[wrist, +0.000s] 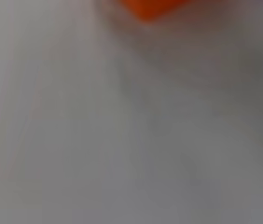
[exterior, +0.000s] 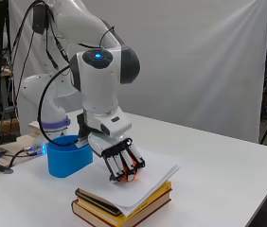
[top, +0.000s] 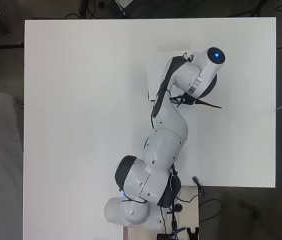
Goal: Teleoperate dual arm-hand system to pick and place objects
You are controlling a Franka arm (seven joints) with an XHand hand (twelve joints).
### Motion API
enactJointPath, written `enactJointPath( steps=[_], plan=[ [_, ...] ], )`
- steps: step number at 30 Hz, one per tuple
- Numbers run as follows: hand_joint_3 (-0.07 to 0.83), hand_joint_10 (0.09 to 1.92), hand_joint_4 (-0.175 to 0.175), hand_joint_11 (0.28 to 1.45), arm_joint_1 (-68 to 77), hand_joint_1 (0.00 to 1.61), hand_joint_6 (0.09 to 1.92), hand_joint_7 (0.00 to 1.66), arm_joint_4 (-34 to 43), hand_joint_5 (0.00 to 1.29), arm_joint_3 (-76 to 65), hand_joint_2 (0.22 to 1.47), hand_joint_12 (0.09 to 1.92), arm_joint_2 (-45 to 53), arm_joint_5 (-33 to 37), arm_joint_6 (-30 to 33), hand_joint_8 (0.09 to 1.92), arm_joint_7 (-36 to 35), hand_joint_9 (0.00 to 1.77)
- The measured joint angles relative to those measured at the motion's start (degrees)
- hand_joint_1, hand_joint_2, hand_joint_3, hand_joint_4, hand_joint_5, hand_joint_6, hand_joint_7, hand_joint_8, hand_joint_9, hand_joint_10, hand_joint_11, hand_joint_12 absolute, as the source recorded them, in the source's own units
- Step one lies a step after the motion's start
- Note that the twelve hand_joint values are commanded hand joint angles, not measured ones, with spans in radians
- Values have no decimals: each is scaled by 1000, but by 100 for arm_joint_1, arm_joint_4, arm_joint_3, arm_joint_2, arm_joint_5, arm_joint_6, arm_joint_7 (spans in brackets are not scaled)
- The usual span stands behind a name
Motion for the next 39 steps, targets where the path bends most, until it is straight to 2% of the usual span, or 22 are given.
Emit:
enactJointPath(
  steps=[1, 3, 6, 9, 19, 31, 35, 39],
  plan=[
    [-3, 1813, 164, 1107, -11, 1090, 1753, 1269, -85, 760, -4, 1210, 1682, -18, 56, 105, 1834, -85, 1493],
    [-5, 1898, 169, 1135, -23, 1010, 1478, 1307, -305, 798, 2, 1206, 1767, -172, 134, 315, 1918, -176, 1537],
    [-8, 1919, 175, 1151, -20, 981, 1251, 1326, -560, 851, 68, 1183, 1780, -652, 142, 543, 1920, -84, 1554],
    [-4, 1920, 175, 1160, -19, 980, 1177, 1330, -710, 872, 149, 1170, 1777, -1220, 159, 631, 1920, -59, 1560],
    [3, 1920, 175, 1125, 780, 947, 1262, 1273, -1153, 806, -78, 1199, 1783, -2256, -269, 602, 1920, 154, 1525],
    [0, 1920, 175, 1085, 555, 932, 1282, 1131, -3572, 784, 783, 1211, 1822, -6168, -1619, 303, 1920, 840, 1452],
    [-1, 1920, 175, 1090, 411, 935, 1279, 1116, -4194, 789, 707, 1208, 1829, -6831, -2141, 180, 1920, 946, 1446],
    [-2, 1920, 175, 1097, 299, 941, 1270, 1108, -4374, 799, 303, 1202, 1836, -6943, -2487, 156, 1920, 986, 1446]
  ],
)
